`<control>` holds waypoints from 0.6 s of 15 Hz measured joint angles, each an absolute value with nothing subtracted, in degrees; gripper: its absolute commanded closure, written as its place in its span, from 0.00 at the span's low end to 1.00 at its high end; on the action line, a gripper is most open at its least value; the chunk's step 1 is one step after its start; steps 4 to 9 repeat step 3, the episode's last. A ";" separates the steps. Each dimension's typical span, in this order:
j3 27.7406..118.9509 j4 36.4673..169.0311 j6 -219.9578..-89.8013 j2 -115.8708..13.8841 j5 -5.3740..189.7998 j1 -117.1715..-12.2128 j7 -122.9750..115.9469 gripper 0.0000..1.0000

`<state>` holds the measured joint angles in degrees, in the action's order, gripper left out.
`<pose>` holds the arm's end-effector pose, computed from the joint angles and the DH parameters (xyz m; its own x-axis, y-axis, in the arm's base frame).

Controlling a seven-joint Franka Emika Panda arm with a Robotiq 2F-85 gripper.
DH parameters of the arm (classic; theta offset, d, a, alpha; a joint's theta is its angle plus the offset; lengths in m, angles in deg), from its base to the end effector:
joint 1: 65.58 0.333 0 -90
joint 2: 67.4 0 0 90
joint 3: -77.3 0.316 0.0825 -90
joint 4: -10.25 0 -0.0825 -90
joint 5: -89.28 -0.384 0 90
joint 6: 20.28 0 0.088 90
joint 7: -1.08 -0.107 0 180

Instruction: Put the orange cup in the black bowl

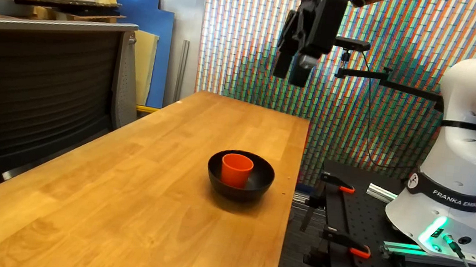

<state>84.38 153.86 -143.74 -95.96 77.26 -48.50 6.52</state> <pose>0.3679 0.1764 0.4679 0.9129 0.3794 0.1504 0.3975 -0.9102 -0.1167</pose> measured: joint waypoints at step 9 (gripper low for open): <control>83.76 153.57 -141.74 -97.75 76.70 -48.02 8.24 0.00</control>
